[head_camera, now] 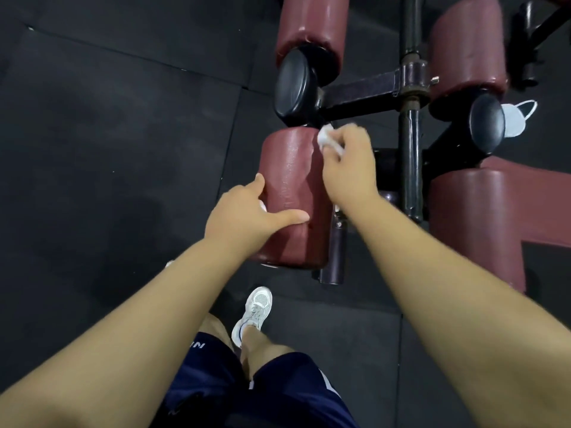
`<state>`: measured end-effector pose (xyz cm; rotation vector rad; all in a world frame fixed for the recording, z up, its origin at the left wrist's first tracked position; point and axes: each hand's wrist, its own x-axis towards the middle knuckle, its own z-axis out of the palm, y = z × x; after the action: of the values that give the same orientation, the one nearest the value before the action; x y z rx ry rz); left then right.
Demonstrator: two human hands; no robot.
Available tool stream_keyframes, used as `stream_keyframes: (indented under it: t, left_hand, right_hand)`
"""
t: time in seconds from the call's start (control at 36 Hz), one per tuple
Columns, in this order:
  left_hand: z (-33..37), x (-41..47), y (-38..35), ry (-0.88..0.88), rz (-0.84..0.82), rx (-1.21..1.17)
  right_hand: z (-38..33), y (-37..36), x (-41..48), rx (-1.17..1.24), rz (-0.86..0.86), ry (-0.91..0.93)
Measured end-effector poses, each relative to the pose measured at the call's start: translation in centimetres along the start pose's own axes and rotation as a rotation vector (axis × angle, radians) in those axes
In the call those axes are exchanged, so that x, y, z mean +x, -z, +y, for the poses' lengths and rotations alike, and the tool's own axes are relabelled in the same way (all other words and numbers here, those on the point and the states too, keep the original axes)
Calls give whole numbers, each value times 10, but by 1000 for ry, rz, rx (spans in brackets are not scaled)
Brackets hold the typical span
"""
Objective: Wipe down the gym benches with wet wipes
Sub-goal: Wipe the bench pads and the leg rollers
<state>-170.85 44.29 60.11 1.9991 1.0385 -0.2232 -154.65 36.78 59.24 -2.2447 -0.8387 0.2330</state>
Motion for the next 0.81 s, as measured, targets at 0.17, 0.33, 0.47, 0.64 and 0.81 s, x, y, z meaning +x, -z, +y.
stream_keyframes:
  t: [0.17,0.33,0.47,0.64,0.81]
  left_hand:
    - [-28,13,13,49,-286,-522]
    - [-19,11,17,-9,-123,-275]
    - [-26,12,3,40,-88,-317]
    - [-26,18,15,62,-182,-383]
    - [-18,9,21,62,-172,-275]
  right_hand:
    - [-3,1,-25,-3,-35,107]
    - [9,26,-125,50,-310,355]
    - [9,16,-63,-25,-176,269]
    - [-5,7,3,-92,-89,-23]
    - [-13,27,-52,-78,-196,68]
